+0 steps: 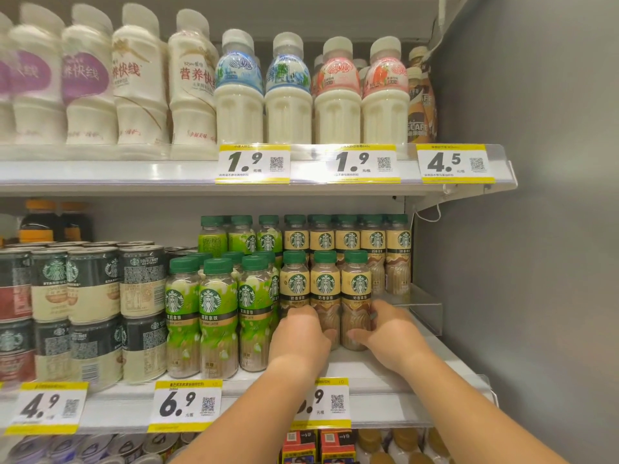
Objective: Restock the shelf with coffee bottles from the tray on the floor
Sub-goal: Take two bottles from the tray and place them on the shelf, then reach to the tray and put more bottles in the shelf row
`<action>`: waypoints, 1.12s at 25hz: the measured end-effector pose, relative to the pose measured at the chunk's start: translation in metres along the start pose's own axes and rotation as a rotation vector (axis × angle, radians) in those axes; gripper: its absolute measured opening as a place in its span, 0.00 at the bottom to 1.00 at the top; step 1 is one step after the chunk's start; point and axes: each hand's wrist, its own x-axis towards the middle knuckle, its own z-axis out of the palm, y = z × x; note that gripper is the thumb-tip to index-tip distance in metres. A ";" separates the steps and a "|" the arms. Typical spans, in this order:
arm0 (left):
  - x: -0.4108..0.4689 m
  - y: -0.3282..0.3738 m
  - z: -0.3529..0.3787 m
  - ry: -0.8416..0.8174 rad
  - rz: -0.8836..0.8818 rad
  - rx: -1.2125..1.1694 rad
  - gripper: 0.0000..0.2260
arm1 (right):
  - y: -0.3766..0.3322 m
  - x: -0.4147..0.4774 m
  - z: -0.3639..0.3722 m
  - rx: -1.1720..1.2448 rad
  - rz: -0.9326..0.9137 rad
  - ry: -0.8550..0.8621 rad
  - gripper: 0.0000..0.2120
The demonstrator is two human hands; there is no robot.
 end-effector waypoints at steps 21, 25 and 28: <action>-0.145 -0.092 -0.014 0.005 0.563 0.456 0.35 | 0.050 -0.186 0.001 -0.613 -0.216 0.117 0.42; -0.203 -0.141 0.023 -0.039 0.576 0.435 0.36 | 0.095 -0.240 0.040 -0.596 -0.207 0.077 0.38; -0.251 -0.186 0.072 -0.223 0.522 0.477 0.36 | 0.136 -0.278 0.090 -0.609 -0.163 -0.072 0.38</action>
